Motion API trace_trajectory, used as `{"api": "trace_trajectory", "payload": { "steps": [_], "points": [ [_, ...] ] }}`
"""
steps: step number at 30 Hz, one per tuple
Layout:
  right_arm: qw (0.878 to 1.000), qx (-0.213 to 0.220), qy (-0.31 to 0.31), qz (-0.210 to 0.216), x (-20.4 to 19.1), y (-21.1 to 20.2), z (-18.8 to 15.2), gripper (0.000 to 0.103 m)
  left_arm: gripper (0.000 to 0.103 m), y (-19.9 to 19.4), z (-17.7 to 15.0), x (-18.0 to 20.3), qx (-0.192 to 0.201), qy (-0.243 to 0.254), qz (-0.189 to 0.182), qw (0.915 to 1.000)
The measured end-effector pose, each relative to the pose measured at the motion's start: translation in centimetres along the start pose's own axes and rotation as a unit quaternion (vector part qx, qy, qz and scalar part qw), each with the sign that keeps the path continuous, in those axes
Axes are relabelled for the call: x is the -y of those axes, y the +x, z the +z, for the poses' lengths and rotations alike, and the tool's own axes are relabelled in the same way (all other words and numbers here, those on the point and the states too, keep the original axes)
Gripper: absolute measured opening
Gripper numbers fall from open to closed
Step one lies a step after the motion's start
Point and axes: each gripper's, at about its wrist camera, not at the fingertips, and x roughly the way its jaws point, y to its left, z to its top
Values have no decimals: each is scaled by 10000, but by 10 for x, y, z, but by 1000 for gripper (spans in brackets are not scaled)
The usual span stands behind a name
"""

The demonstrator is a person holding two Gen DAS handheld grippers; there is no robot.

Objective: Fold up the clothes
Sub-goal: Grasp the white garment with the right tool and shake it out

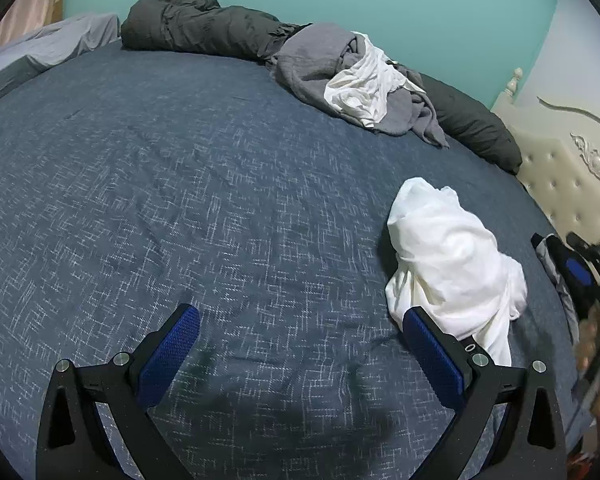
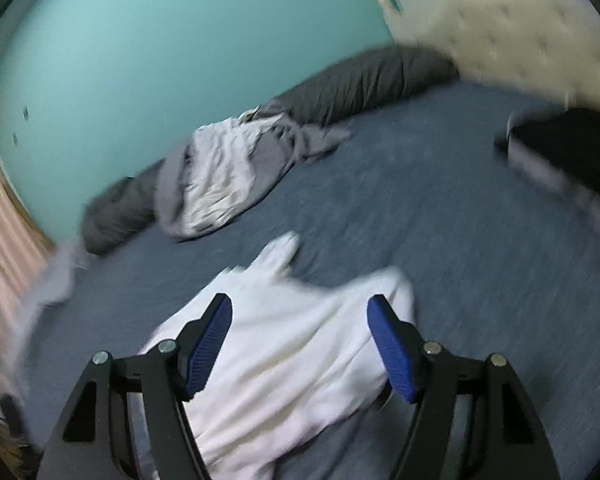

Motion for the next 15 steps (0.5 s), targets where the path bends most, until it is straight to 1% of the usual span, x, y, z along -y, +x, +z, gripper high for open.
{"api": "trace_trajectory", "payload": {
  "steps": [2, 4, 7, 9, 15],
  "points": [
    [9992, -271, 5, 283, -4, 6, -17, 71, 103, -1, -1, 1, 2, 27, 13, 10000],
    [9974, -516, -128, 477, -14, 15, -30, 71, 103, -1, -3, 0, -14, 30, 12, 10000],
    [9937, -780, -339, 735, -32, 28, -44, 71, 103, -1, -4, -1, -46, 37, 44, 10000],
    [9910, -875, -495, 888, -43, 33, -51, 71, 103, 0, -4, -2, -46, 74, 77, 9999],
    [9810, -1218, -1035, 1096, -73, 49, -64, 71, 103, 6, -3, -7, -79, 29, 179, 9998]
  ]
}}
